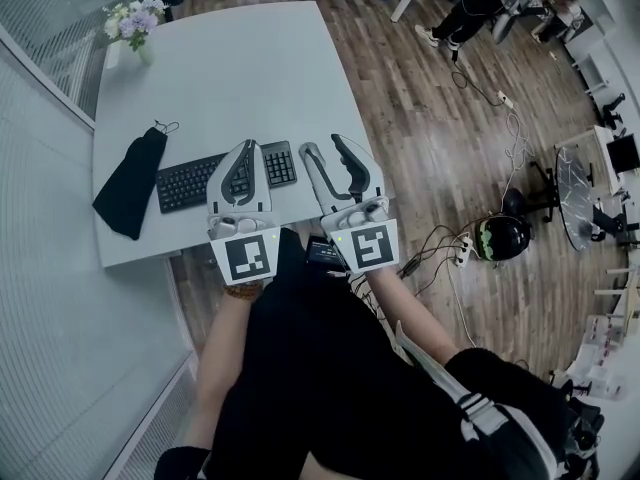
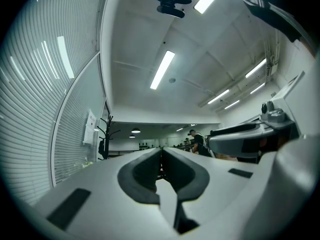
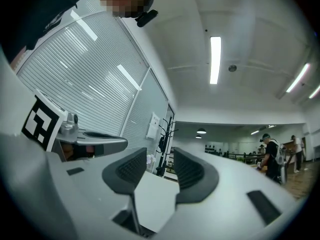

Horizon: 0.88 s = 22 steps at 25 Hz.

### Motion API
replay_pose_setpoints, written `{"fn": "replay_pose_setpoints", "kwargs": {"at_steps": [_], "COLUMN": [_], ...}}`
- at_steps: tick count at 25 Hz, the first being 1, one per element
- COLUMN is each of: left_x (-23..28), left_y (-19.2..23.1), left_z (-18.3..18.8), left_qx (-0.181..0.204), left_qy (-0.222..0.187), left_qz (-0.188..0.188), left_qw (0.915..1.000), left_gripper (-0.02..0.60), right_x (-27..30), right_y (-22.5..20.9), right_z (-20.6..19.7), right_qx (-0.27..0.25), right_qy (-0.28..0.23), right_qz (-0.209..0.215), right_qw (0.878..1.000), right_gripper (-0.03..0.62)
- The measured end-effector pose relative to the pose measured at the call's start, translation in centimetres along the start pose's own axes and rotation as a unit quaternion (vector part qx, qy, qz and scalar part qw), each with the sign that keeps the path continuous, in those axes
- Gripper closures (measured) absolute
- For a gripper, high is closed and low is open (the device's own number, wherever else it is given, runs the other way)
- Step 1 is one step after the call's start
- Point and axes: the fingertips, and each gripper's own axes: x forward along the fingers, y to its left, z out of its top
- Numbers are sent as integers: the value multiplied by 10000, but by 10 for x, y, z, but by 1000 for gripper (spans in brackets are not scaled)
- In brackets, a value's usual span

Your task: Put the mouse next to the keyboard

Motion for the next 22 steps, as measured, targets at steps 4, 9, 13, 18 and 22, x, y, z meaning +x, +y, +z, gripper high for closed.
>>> {"fn": "replay_pose_setpoints", "kwargs": {"at_steps": [4, 9, 13, 18, 22], "left_x": [-2, -5, -5, -5, -5], "left_y": [-3, -4, -4, -6, -4], "left_z": [-1, -7, -12, -17, -22], "left_qx": [38, 88, 69, 86, 100], "left_qy": [-10, 44, 86, 112, 170], "left_qz": [21, 12, 20, 7, 10], "left_qw": [10000, 10000, 9999, 9999, 9998], "left_gripper": [569, 569, 569, 569, 569], "right_x": [-2, -4, -2, -2, 1], "right_y": [-3, -2, -1, -1, -4], "right_z": [-6, -17, -29, -41, -51], "right_qx": [-27, -73, -169, -261, -278], "right_qy": [83, 209, 411, 681, 818], "right_qz": [-92, -121, -58, -23, -38], "right_qw": [9999, 9997, 9990, 9973, 9963], "right_gripper": [434, 454, 497, 545, 553]}}
